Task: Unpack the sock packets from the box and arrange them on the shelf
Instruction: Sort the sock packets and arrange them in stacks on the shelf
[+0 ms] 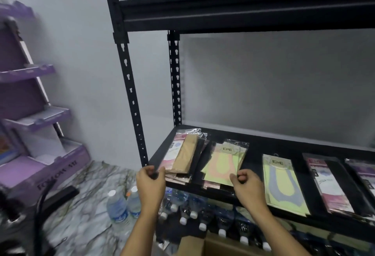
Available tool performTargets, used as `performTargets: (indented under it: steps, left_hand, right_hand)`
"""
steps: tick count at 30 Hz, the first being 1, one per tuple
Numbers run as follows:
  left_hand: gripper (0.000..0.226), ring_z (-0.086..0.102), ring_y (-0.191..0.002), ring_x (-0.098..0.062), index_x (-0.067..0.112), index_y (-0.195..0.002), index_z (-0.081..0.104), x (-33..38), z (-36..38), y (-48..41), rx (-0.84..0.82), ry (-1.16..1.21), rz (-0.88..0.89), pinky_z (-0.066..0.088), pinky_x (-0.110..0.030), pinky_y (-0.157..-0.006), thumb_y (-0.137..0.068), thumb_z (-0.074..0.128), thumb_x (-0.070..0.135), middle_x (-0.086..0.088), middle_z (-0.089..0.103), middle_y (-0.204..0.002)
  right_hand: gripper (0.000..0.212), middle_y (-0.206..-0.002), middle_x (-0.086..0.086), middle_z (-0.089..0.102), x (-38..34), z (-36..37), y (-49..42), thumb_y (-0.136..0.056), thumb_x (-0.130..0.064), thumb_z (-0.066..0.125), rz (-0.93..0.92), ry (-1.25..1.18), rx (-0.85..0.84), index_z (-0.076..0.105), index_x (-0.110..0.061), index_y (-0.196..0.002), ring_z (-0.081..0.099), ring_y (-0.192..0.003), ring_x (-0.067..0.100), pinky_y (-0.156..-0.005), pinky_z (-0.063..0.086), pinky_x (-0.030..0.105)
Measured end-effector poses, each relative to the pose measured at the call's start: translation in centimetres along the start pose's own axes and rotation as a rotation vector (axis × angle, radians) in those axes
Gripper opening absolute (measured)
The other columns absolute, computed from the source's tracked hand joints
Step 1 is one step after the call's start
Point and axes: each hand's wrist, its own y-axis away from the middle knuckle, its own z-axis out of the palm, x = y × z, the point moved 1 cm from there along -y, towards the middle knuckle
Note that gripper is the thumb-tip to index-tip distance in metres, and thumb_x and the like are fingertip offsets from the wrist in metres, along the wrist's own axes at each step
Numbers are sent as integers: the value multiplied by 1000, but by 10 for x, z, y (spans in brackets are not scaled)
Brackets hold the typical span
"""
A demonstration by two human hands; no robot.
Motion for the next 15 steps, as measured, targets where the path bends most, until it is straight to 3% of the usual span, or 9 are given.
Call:
performTargets:
  steps: [3,10,15]
  left_hand:
    - [41,60,-91,-22,11,-108,52,-8,2,-9,-22,9,-111,47,-34,-77,-83,72,37,-6,59,-100]
    - [46,63,-91,-28,13,-109,52,-15,17,-15,-90,7,-206,58,-48,-79,-81,71,45,-9,59,-103]
    - [48,61,-91,-26,8,-118,54,-15,20,-18,-100,-7,-200,57,-46,-78,-85,68,40,-10,59,-108]
  right_hand:
    - [34,-103,7,58,-1,6,-4,-87,-36,65,42,68,-10,57,-11,-109,56,-81,17,-64,39,25]
    - [60,-125,14,54,5,9,-11,-86,-42,65,135,97,-57,49,-5,-131,54,-88,18,-79,44,28]
    - [64,-133,16,54,4,12,-17,-86,-39,64,168,98,-95,46,-3,-137,59,-112,29,-90,47,32]
